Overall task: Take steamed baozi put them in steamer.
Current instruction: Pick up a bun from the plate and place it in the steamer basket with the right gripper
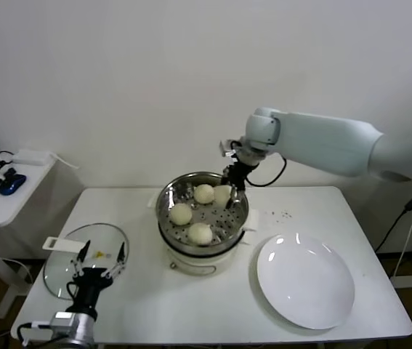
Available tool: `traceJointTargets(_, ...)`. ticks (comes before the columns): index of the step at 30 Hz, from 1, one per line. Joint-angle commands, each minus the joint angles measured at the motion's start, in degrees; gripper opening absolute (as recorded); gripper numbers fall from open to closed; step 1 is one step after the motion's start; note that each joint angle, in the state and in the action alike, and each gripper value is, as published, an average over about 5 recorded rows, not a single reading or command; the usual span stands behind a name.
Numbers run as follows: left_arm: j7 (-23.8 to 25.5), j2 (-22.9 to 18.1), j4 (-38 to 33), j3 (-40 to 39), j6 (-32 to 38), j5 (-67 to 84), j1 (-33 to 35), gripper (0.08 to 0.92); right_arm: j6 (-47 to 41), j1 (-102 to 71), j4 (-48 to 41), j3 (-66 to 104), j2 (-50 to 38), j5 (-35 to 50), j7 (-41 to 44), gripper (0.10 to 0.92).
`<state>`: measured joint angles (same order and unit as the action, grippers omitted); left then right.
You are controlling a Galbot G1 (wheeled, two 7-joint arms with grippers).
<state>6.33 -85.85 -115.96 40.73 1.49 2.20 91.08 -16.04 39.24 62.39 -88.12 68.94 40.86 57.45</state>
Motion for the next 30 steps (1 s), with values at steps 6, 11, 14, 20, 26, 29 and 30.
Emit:
traceJointTargets(6,0.04,-0.31,0.50,-0.02,-0.11,-0.17,-0.19,0.823,-0.13,-7.09,-3.55,0.71,2.66,-3.66,-0.46,0.704)
traceJointTargets(11,0.04,-0.30,0.77,-0.05,-0.09,-0.22,-0.22,0.823,-0.10,-7.32,-3.60,0.67,2.33,-3.83,-0.41,0.704)
traceJointTargets(14,0.04,-0.38,0.89,-0.14,-0.09,-0.25,-0.23,0.823,-0.10,-7.39,-3.67,0.72,2.25,-3.88,-0.42,0.704)
traceJointTargets(20,0.03,-0.56,1.00,-0.31,-0.08,-0.42,-0.29,0.823,-0.08,-7.63,-3.92,1.05,2.30,-3.97,-0.47,0.704)
traceJointTargets(26,0.03,-0.57,0.90,-0.25,-0.11,-0.46,-0.27,0.823,-0.06,-7.77,-3.66,1.05,2.13,-4.04,-0.63,0.704)
traceJointTargets(29,0.02,-0.61,0.94,-0.21,-0.05,-0.46,-0.18,0.823,0.02,-7.84,-3.69,1.20,2.14,-4.01,-0.74,0.704)
traceJointTargets(30,0.02,-0.62,0.95,-0.21,-0.03,-0.46,-0.15,0.823,0.05,-7.86,-3.70,1.25,2.14,-4.01,-0.75,0.710)
